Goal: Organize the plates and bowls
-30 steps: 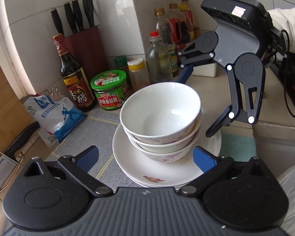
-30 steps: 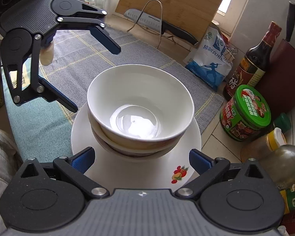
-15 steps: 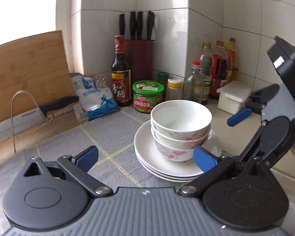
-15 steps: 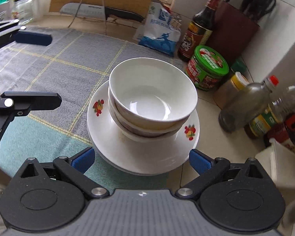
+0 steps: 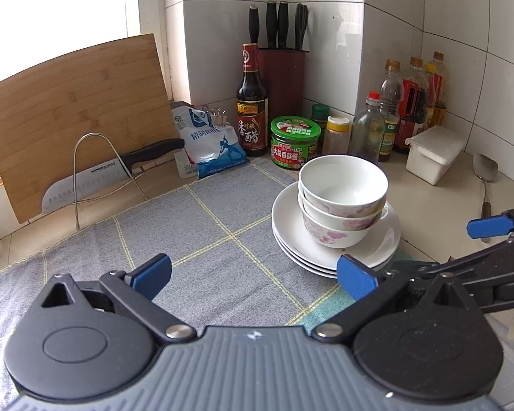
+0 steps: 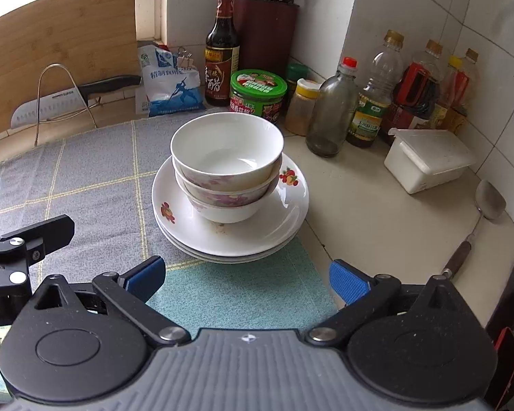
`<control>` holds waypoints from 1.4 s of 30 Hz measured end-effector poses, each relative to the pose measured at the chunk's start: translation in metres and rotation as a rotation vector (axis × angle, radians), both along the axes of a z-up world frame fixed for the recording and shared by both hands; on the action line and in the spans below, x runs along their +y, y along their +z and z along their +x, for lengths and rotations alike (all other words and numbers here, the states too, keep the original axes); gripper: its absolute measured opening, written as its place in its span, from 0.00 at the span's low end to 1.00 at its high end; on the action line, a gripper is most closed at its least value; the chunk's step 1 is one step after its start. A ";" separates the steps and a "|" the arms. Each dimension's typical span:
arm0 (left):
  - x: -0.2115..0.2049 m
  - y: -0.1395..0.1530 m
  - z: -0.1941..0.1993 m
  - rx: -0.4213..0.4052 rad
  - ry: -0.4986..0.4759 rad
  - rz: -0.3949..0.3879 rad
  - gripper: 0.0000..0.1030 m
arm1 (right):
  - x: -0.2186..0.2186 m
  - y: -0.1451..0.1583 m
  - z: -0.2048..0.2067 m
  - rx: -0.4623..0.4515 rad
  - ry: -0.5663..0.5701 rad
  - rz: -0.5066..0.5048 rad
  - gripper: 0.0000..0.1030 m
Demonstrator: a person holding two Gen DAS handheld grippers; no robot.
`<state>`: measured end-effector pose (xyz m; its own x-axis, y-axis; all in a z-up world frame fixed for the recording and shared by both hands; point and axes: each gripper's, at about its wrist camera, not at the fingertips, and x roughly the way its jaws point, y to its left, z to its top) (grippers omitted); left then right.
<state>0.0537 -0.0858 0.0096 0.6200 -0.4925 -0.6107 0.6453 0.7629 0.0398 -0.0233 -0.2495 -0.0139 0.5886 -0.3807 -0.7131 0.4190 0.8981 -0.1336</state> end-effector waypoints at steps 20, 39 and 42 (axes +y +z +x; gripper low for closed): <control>0.006 0.020 0.006 -0.014 0.052 0.005 0.99 | 0.005 0.032 -0.008 -0.121 -0.041 -0.012 1.00; -0.002 0.017 0.010 -0.005 0.055 0.015 0.99 | 0.000 0.031 -0.005 -0.109 -0.057 -0.016 1.00; -0.002 0.017 0.010 -0.004 0.056 0.015 0.99 | 0.000 0.031 -0.005 -0.109 -0.058 -0.015 1.00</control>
<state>0.0637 -0.0875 0.0266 0.6488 -0.4477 -0.6154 0.6014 0.7971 0.0542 -0.0284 -0.2490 0.0170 0.6387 -0.4269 -0.6402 0.4832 0.8700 -0.0980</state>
